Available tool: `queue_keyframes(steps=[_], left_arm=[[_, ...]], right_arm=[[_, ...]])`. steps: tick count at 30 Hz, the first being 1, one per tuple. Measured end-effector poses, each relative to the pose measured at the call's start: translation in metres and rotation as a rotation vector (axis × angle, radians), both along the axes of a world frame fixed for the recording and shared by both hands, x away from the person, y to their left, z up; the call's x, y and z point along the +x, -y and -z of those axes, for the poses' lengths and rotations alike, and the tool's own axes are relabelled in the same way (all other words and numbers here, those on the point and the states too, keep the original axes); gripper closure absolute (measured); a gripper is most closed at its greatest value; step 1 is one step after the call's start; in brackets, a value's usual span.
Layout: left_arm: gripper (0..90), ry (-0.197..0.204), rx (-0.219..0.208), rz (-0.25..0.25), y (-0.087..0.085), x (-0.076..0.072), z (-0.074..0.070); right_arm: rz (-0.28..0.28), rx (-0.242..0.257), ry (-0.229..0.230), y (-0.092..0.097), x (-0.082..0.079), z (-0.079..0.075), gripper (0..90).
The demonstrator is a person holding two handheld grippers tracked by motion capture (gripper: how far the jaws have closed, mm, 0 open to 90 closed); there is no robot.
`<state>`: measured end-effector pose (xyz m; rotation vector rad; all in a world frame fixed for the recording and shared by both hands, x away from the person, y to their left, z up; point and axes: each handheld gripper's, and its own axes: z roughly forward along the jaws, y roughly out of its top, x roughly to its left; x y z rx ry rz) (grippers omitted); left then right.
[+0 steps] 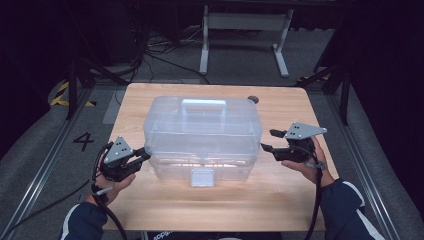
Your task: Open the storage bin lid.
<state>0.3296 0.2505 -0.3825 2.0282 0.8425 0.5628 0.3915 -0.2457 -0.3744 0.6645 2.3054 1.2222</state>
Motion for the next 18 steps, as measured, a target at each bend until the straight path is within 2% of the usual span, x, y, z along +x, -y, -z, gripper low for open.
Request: queue_keyframes(steps=[2,3,4,7,10,13,16,18], left_arm=[[77.4,0.003,0.000,-0.001,0.000,0.000,0.000],[77.4,0.004,0.006,0.000,0.000,0.000,-0.001],[77.4,0.007,0.007,-0.002,0.000,0.000,-0.001],[77.5,0.011,0.015,-0.008,0.001,-0.001,-0.002],[77.4,0.014,0.014,-0.013,0.002,-0.001,-0.004],[77.4,0.021,0.020,-0.016,0.002,0.000,-0.006],[77.6,0.027,0.018,-0.014,0.002,0.001,-0.008],[77.3,0.027,0.009,-0.009,0.001,0.002,-0.009]], right_arm=[[-0.010,0.004,0.007,-0.002,0.000,0.001,42.4],[0.009,-0.002,0.028,-0.005,-0.001,0.003,43.1],[0.009,-0.002,0.028,-0.005,-0.001,0.003,43.1],[0.002,0.030,0.009,-0.002,0.001,0.004,43.2],[0.000,0.024,0.004,-0.002,0.002,0.007,43.2],[-0.027,0.058,-0.035,-0.002,0.002,0.011,42.5],[-0.020,0.050,-0.008,-0.004,-0.001,0.011,42.2],[-0.018,0.084,0.008,-0.005,-0.004,0.010,42.5]])
